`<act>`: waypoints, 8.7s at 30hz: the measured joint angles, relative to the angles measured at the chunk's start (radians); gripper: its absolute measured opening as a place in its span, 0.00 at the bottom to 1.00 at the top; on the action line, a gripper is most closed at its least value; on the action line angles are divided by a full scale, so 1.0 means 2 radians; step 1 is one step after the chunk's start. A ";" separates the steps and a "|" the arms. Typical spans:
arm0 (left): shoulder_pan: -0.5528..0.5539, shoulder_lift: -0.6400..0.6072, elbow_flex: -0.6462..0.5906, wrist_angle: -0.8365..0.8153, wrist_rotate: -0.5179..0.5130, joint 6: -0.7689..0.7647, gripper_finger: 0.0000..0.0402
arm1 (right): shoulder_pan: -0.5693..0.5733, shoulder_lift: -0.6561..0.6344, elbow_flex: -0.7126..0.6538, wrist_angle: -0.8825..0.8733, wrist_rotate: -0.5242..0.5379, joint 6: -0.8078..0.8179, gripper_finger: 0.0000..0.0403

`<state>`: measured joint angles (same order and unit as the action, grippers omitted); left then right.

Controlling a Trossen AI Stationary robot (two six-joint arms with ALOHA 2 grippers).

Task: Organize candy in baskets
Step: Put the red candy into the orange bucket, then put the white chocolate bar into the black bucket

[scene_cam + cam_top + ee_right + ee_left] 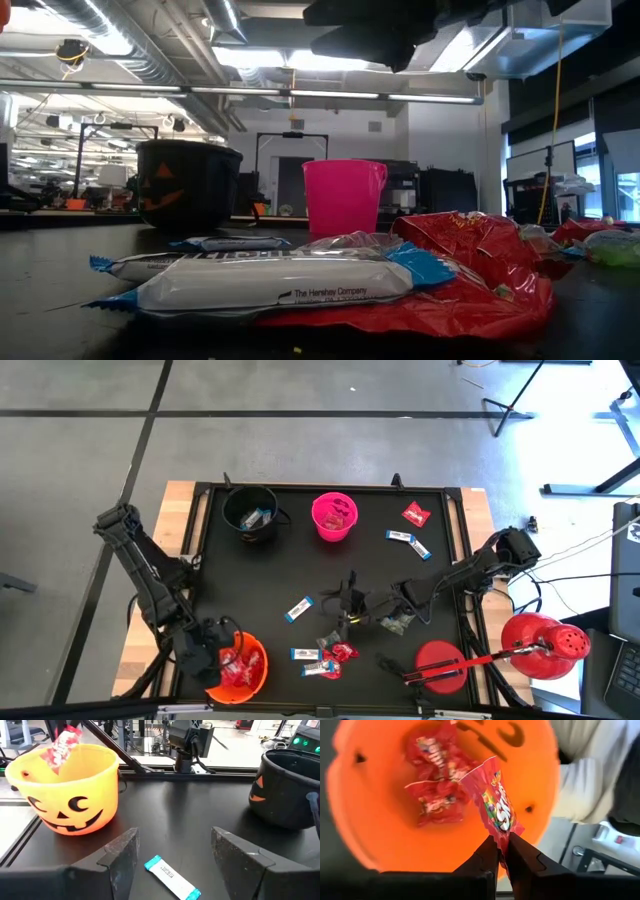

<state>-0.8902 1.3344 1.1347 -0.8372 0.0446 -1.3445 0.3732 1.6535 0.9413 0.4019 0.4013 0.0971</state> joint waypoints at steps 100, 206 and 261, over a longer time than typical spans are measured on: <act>0.054 -0.209 -0.265 0.322 -0.453 0.336 0.29 | -0.119 0.238 0.166 -0.184 -0.210 -0.022 0.60; 0.255 -0.112 -0.265 0.374 -0.225 0.205 0.42 | -0.079 0.114 0.165 -0.145 -0.034 -0.117 0.00; 0.584 -0.284 -0.265 0.227 -0.340 0.431 0.14 | 0.006 0.044 0.165 -0.311 0.127 -0.032 0.47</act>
<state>0.2785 0.7662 0.6052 -0.3839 -0.6363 -0.4822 0.3855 1.7416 1.2709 -0.2211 0.6556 0.0334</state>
